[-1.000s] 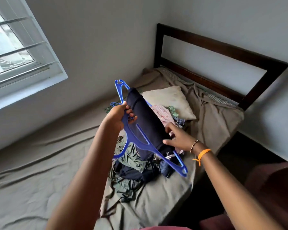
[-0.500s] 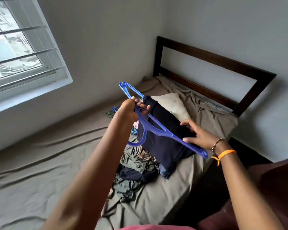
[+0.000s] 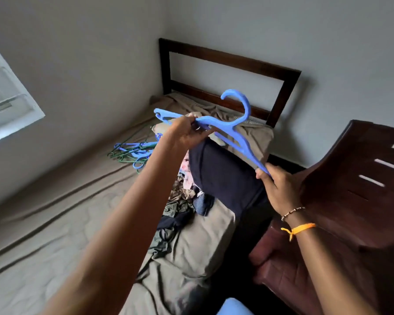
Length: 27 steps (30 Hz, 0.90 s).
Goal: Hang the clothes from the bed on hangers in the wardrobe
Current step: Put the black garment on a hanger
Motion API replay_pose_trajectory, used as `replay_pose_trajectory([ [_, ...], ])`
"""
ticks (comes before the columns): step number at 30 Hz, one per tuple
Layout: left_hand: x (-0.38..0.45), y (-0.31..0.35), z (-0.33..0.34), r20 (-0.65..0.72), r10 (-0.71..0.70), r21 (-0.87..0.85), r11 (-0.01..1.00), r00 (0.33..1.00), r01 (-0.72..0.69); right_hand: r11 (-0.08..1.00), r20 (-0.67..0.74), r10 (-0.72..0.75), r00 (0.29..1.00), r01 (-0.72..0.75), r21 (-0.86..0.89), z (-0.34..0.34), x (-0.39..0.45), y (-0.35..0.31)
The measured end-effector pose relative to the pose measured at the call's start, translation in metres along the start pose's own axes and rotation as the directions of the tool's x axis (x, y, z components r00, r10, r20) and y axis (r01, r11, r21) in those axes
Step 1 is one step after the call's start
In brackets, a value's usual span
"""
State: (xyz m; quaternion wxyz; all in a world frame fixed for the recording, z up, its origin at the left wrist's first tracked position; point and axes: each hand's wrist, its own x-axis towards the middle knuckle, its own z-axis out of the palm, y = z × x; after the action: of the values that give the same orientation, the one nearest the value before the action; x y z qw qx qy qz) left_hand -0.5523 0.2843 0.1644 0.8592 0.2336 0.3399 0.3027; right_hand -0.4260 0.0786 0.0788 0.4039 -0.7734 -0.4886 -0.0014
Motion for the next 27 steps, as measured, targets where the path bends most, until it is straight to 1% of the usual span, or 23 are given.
replay_pose_trajectory([
  [2,-0.011,-0.024,0.007,0.023,0.02,0.089,0.996,1.0,-0.022,0.995,-0.039,0.082,0.996,-0.08,0.053,-0.013,-0.023,-0.003],
  [3,-0.017,-0.04,0.009,0.059,0.043,0.175,0.983,0.997,-0.052,0.99,-0.062,0.135,0.989,-0.131,0.06,-0.02,-0.035,-0.003],
  [4,-0.022,-0.058,0.007,0.101,0.118,0.318,0.937,0.988,-0.144,0.978,-0.078,0.198,0.977,-0.192,0.078,-0.027,-0.048,-0.005],
  [5,-0.026,-0.078,0.003,0.159,0.242,0.497,0.818,0.957,-0.29,0.959,-0.092,0.269,0.959,-0.258,0.114,-0.034,-0.061,-0.005],
  [6,-0.029,-0.1,-0.004,0.271,0.403,0.647,0.595,0.874,-0.476,0.934,-0.1,0.335,0.937,-0.316,0.165,-0.042,-0.074,-0.005],
  [7,-0.034,-0.124,-0.009,0.442,0.49,0.706,0.327,0.751,-0.629,0.902,-0.101,0.393,0.914,-0.361,0.237,-0.049,-0.086,-0.008],
  [8,-0.042,-0.151,-0.012,0.621,0.469,0.679,0.08,0.629,-0.73,0.865,-0.098,0.442,0.892,-0.394,0.311,-0.058,-0.1,-0.012],
  [9,-0.054,-0.18,-0.014,0.76,0.377,0.603,-0.105,0.53,-0.791,0.83,-0.1,0.478,0.873,-0.412,0.377,-0.067,-0.115,-0.017],
  [10,-0.071,-0.207,-0.013,0.846,0.272,0.518,-0.209,0.459,-0.83,0.799,-0.103,0.506,0.856,-0.421,0.429,-0.077,-0.131,-0.022],
  [11,-0.091,-0.232,-0.011,0.894,0.18,0.446,-0.259,0.412,-0.856,0.774,-0.107,0.532,0.84,-0.431,0.464,-0.087,-0.15,-0.028],
  [13,-0.124,-0.274,-0.009,0.948,0.065,0.315,-0.302,0.311,-0.899,0.733,-0.129,0.58,0.804,-0.446,0.514,-0.108,-0.191,-0.036],
  [15,-0.154,-0.304,-0.002,0.977,0.0,0.204,-0.302,0.214,-0.931,0.693,-0.168,0.632,0.757,-0.455,0.559,-0.131,-0.238,-0.041],
  [16,-0.172,-0.318,0.001,0.986,-0.031,0.147,-0.29,0.162,-0.946,0.675,-0.193,0.659,0.727,-0.458,0.579,-0.143,-0.262,-0.044],
  [17,-0.189,-0.331,0.006,0.994,-0.057,0.077,-0.267,0.095,-0.961,0.663,-0.225,0.683,0.695,-0.459,0.592,-0.155,-0.285,-0.048],
  [19,-0.222,-0.361,0.014,0.992,-0.115,-0.065,-0.192,-0.043,-0.979,0.651,-0.297,0.723,0.624,-0.471,0.595,-0.178,-0.33,-0.057],
  [20,-0.239,-0.377,0.019,0.985,-0.142,-0.118,-0.154,-0.096,-0.981,0.642,-0.331,0.743,0.582,-0.48,0.598,-0.189,-0.353,-0.061],
  [22,-0.272,-0.413,0.028,0.97,-0.178,-0.182,-0.094,-0.164,-0.979,0.619,-0.395,0.777,0.49,-0.485,0.617,-0.213,-0.399,-0.07],
  [25,-0.322,-0.466,0.042,0.948,-0.215,-0.236,0.022,-0.236,-0.971,0.59,-0.47,0.808,0.356,-0.504,0.631,-0.244,-0.463,-0.081],
  [27,-0.356,-0.503,0.052,0.918,-0.251,-0.288,0.109,-0.307,-0.951,0.561,-0.514,0.821,0.248,-0.513,0.649,-0.26,-0.505,-0.083],
])
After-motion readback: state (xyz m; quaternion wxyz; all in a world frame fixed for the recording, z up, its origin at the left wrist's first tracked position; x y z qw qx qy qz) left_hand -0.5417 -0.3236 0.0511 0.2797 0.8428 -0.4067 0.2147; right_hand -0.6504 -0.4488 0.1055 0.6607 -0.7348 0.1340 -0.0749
